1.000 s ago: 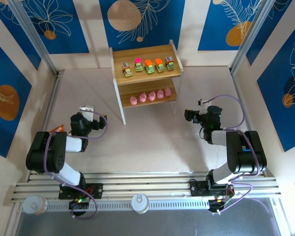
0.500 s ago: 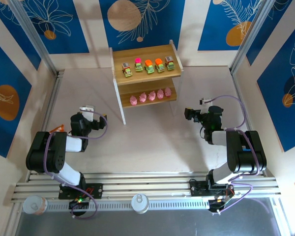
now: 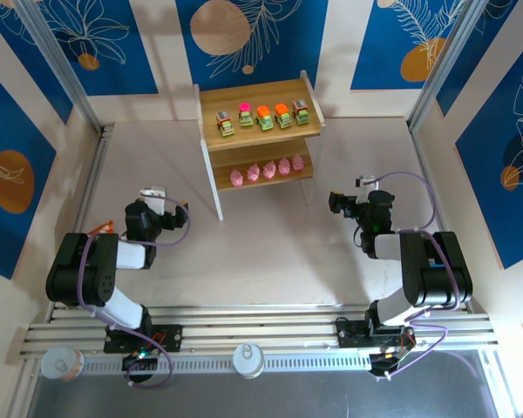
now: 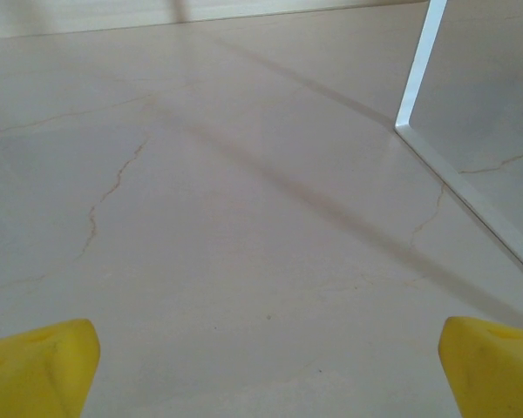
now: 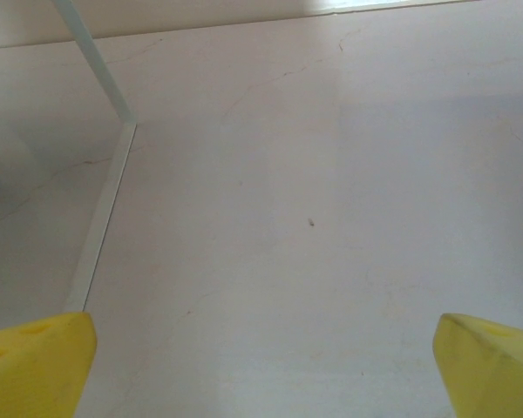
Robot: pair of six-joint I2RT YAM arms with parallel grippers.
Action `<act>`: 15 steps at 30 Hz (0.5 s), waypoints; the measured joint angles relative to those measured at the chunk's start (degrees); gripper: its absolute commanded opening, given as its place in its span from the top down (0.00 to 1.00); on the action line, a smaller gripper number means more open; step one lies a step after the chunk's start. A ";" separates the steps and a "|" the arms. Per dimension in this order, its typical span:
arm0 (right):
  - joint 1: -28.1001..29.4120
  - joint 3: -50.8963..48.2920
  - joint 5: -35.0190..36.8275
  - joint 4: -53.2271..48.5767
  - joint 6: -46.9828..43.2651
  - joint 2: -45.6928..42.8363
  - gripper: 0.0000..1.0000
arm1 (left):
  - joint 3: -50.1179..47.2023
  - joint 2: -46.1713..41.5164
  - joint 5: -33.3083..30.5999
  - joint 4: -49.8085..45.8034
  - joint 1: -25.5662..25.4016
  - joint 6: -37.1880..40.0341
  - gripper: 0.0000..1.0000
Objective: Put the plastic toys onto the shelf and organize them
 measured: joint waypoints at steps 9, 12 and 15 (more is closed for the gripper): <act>0.00 0.00 0.20 0.55 0.00 0.04 0.01 | 0.00 0.00 -0.59 0.00 -0.02 0.00 0.00; 0.00 -0.02 0.20 0.85 0.00 0.04 0.01 | 0.00 0.02 -0.59 0.00 -0.02 0.00 0.00; 0.00 -0.04 0.17 0.92 0.00 0.04 0.01 | 0.00 0.02 -0.59 0.00 -0.02 0.00 0.00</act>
